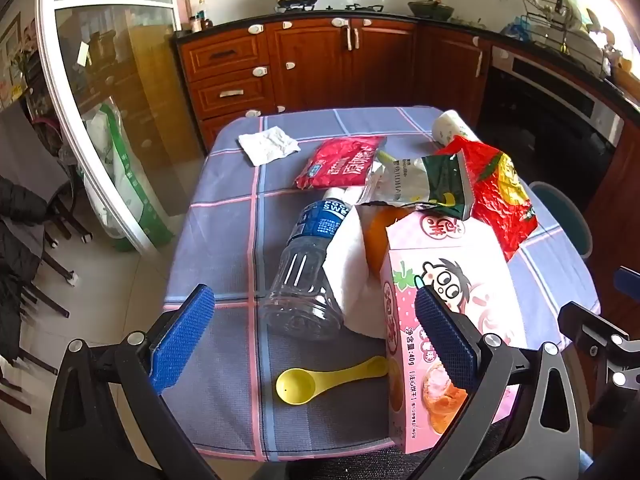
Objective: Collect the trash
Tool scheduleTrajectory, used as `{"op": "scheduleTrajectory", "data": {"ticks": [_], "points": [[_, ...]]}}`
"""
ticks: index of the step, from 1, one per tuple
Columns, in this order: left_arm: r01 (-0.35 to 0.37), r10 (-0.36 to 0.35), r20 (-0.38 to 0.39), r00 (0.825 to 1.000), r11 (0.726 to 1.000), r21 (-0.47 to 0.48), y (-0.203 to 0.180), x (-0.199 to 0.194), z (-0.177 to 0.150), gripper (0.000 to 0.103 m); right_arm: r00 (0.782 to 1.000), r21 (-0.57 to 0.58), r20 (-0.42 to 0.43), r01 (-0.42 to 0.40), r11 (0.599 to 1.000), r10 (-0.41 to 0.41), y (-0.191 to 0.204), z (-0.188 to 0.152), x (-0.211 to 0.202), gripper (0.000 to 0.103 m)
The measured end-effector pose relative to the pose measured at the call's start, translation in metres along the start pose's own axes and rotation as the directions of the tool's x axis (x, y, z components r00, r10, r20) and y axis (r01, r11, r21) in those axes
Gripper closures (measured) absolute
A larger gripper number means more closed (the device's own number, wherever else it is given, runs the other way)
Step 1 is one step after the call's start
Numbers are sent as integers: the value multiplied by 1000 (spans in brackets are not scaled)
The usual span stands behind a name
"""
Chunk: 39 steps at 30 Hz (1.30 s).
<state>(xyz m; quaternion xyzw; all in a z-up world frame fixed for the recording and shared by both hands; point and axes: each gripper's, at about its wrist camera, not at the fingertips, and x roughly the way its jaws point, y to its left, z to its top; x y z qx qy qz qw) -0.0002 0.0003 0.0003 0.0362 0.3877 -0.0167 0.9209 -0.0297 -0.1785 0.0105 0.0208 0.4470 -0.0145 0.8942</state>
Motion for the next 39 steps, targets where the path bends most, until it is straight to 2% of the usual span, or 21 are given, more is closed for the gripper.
{"op": "scheduleTrajectory", "data": {"ticks": [39], "points": [[-9, 9, -7, 1000, 1000, 4, 2, 2, 0, 3, 1000, 2, -11, 5, 1000, -5, -2, 1, 1, 5]]}}
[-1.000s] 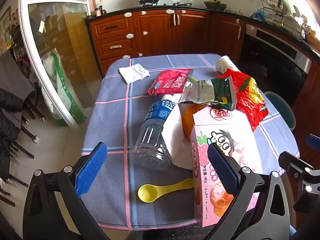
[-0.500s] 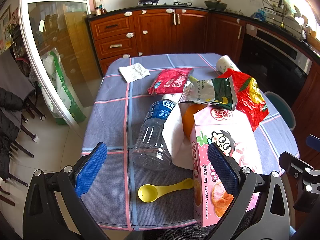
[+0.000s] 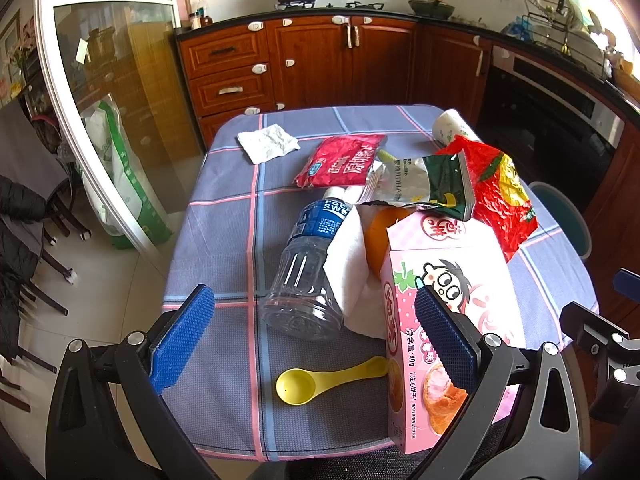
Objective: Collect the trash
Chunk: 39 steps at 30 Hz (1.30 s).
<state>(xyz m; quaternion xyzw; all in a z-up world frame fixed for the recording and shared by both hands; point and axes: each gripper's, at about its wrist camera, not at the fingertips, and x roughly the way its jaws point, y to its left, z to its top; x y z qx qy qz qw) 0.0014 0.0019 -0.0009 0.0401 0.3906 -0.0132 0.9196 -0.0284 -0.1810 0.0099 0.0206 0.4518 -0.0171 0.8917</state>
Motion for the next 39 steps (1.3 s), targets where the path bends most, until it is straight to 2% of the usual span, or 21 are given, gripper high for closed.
{"op": "scheduleTrajectory", "data": {"ticks": [39], "points": [[19, -18, -18, 1000, 1000, 4, -5, 5, -6, 3, 1000, -1, -11, 1, 1000, -1, 3, -1, 0, 5]]}}
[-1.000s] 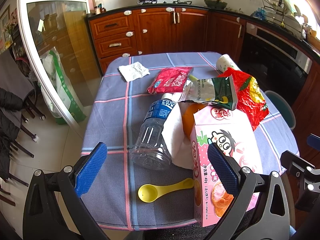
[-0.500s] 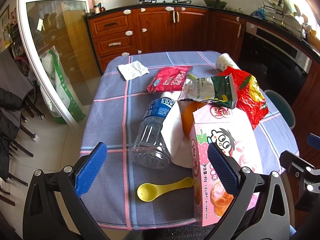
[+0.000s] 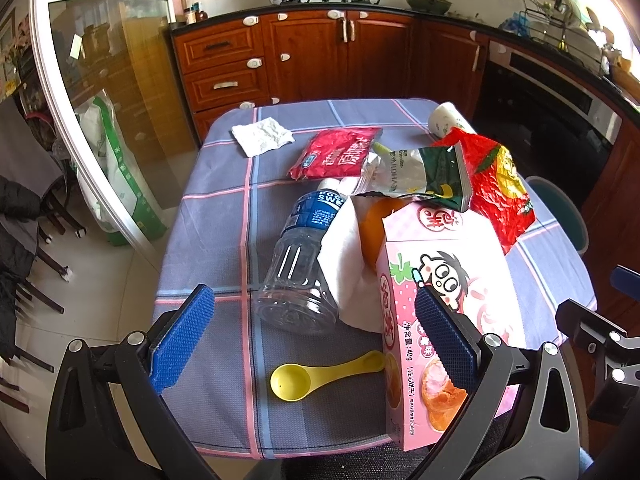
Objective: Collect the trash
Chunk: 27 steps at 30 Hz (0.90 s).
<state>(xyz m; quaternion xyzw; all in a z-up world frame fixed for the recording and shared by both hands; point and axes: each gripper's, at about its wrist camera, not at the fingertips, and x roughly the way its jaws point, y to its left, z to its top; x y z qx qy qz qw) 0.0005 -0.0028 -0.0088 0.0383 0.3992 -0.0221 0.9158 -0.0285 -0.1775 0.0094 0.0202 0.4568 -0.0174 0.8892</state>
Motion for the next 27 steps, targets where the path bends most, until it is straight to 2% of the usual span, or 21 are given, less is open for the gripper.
{"op": "scheduleTrajectory", "data": {"ticks": [7, 11, 15, 21, 25, 27], "points": [[14, -13, -14, 1000, 1000, 2, 0, 2, 1, 3, 1000, 2, -4, -3, 1000, 3, -2, 1, 5, 5], [26, -26, -12, 1000, 999, 20, 7, 5, 14, 3, 1000, 0, 14, -22, 1000, 22, -11, 12, 7, 5], [36, -36, -3, 999, 999, 35, 16, 9, 36, 3, 996, -24, 58, -67, 997, 68, -28, 33, 13, 5], [59, -56, -35, 998, 993, 100, 19, 31, 71, 3, 994, -78, 52, -93, 993, 98, -38, 69, 39, 5], [70, -61, -74, 995, 988, 134, 16, 54, 90, 3, 981, -78, 26, -189, 979, 191, -38, 93, 58, 5], [75, -61, -97, 993, 987, 145, 14, 65, 97, 3, 979, -69, 8, -204, 976, 205, -39, 105, 68, 5]]}}
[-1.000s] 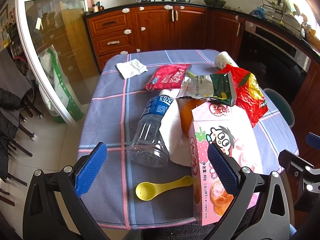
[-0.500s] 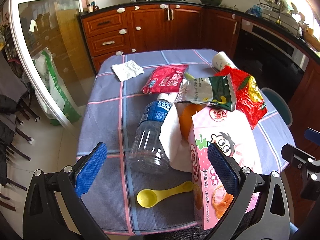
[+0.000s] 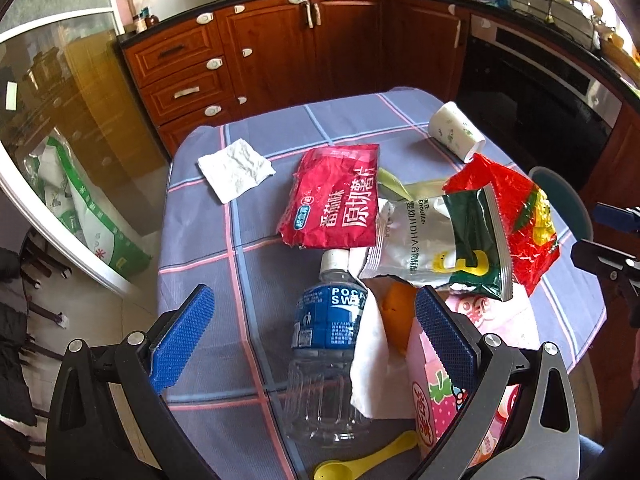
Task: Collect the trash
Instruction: 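Grasp the red-yellow wrapper with the right gripper while the left grasps the green-silver bag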
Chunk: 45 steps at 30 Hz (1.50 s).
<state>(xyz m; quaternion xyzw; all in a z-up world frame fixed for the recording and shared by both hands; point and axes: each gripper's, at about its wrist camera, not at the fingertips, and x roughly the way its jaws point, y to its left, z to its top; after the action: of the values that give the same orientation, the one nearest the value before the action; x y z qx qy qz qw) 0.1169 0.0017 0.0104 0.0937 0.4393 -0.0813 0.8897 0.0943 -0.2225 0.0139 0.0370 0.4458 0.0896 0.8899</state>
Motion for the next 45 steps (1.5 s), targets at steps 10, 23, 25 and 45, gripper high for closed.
{"op": "scheduleTrajectory", "data": {"ticks": [10, 23, 25, 45], "points": [[22, -22, -61, 998, 1000, 3, 1, 36, 21, 3, 986, 15, -111, -125, 992, 126, -12, 20, 43, 41], [52, -42, -134, 990, 996, 71, -22, 55, 29, 3, 984, 23, -69, -164, 986, 165, -18, 25, 31, 92], [91, -78, -138, 987, 992, 86, -31, 45, 23, 3, 985, 42, -49, -162, 986, 164, -25, 28, 25, 92], [149, -77, -245, 967, 945, 291, -140, 67, 21, 3, 982, 140, 41, -186, 973, 182, -64, 9, 0, 94]]}}
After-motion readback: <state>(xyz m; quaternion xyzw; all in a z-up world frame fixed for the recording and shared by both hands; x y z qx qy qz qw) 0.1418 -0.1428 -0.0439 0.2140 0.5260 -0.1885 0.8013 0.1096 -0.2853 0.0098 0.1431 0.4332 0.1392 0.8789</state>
